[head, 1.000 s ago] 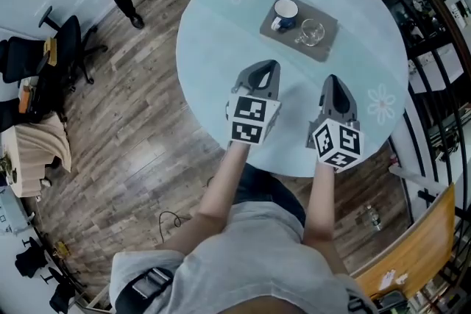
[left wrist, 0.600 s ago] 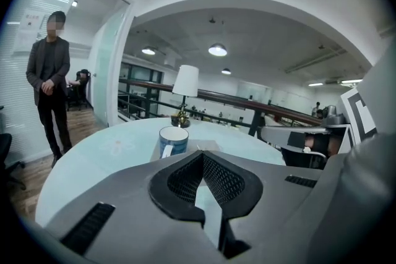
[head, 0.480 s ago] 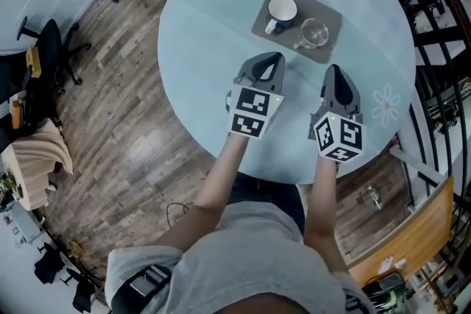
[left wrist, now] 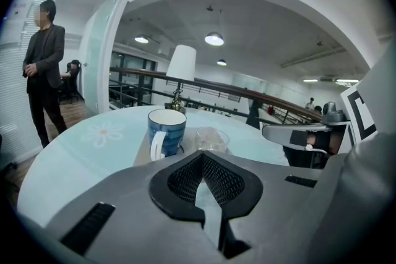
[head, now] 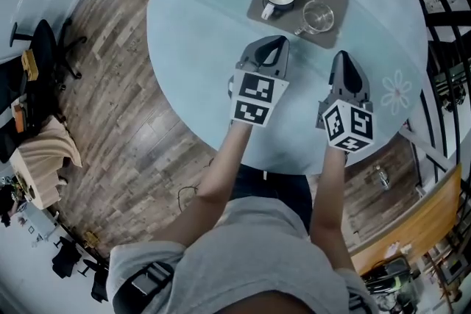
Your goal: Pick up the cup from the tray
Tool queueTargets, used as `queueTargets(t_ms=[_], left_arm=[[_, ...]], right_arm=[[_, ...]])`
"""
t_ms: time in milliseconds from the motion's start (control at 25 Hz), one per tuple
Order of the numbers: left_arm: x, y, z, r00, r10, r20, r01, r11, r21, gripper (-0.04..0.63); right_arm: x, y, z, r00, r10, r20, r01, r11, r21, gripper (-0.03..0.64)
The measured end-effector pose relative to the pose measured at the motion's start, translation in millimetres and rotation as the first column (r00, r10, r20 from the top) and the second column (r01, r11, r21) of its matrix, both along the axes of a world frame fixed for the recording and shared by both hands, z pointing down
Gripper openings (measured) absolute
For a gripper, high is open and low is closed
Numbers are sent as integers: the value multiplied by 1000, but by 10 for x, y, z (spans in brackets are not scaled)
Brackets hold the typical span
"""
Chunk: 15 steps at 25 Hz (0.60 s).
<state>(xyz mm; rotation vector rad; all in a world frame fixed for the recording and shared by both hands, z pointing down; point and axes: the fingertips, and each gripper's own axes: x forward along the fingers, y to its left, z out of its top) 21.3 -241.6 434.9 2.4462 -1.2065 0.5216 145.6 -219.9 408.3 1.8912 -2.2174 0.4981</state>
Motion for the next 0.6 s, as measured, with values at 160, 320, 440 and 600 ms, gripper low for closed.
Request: queueTargets(t_ms=[160, 320, 440, 600], left_arm=[[106, -29, 52, 1000, -9, 7, 9, 1000, -18, 5], [171, -142, 130, 1000, -15, 24, 16, 1000, -20, 5], [210, -175, 184, 999, -1, 36, 2, 1000, -25, 6], [219, -209, 298, 998, 14, 55, -12, 999, -39, 14]], right_arm=[[79, -131, 29, 1000, 10, 7, -10, 1000, -12, 9], [98, -322, 113, 999, -13, 38, 14, 999, -29, 9], [46, -379, 215, 995, -74, 67, 78, 995, -57, 101], [-21, -454, 367, 988, -128, 87, 136, 987, -86, 179]])
